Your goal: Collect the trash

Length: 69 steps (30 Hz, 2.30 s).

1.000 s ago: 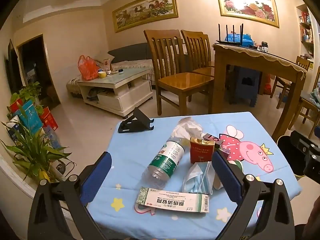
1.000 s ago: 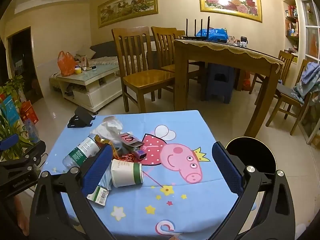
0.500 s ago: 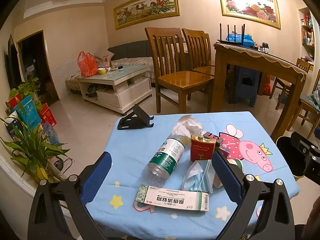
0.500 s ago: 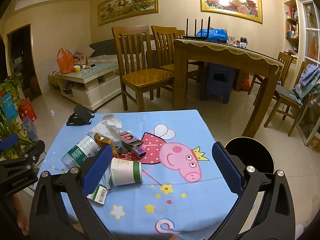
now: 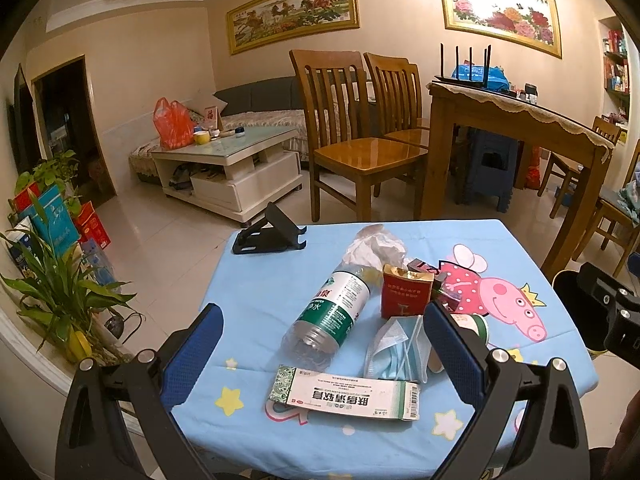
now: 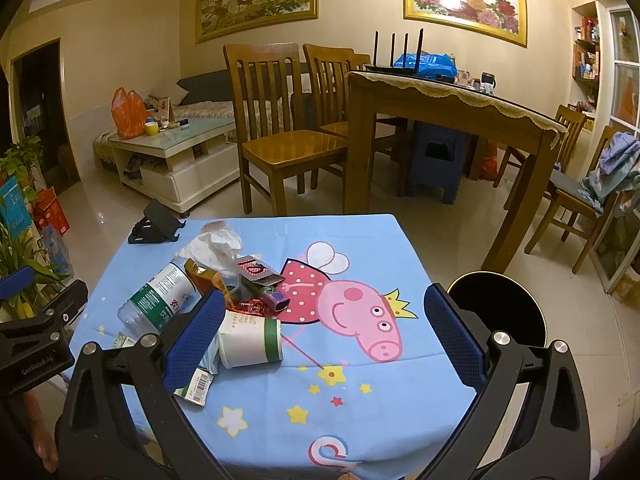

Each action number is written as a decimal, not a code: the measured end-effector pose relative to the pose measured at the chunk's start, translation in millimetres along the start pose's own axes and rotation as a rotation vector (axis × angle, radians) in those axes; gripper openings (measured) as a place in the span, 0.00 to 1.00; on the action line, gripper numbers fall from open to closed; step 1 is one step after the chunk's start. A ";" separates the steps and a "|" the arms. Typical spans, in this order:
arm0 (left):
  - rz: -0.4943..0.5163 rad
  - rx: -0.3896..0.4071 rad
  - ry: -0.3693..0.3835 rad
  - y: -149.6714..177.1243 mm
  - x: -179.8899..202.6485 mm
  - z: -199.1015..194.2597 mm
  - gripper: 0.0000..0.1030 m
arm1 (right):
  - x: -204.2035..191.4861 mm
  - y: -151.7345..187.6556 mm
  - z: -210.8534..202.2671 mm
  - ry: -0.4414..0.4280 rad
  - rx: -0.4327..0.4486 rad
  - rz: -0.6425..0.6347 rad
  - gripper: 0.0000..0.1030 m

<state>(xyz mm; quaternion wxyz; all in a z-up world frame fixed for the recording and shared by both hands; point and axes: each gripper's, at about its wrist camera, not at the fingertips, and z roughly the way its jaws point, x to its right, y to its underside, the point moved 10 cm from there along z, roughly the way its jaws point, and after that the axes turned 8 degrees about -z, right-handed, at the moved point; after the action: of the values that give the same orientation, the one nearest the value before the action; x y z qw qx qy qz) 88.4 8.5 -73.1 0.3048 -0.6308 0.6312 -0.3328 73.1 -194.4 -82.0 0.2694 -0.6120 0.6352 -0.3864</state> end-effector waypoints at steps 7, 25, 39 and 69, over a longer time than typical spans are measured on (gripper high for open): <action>-0.009 -0.001 -0.002 1.5 -4.2 3.0 0.94 | 0.1 0.6 0.0 -0.009 -0.004 0.004 0.95; -0.022 -0.006 0.001 2.2 -10.4 8.6 0.94 | -8.0 0.2 0.7 -0.005 -0.016 -0.014 0.95; -0.020 -0.003 0.000 2.4 -10.7 8.2 0.94 | -8.6 0.9 0.5 -0.003 -0.017 -0.014 0.95; -0.187 -0.260 -0.159 79.4 -184.6 76.1 0.94 | -212.0 79.7 33.2 -0.758 -0.288 -0.554 0.95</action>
<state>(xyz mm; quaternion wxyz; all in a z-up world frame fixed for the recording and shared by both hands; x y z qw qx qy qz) 105.9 188.9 -188.6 0.2371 -0.7453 0.5814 -0.2243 77.2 5.4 -193.6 0.2814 -0.8866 0.3527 -0.1018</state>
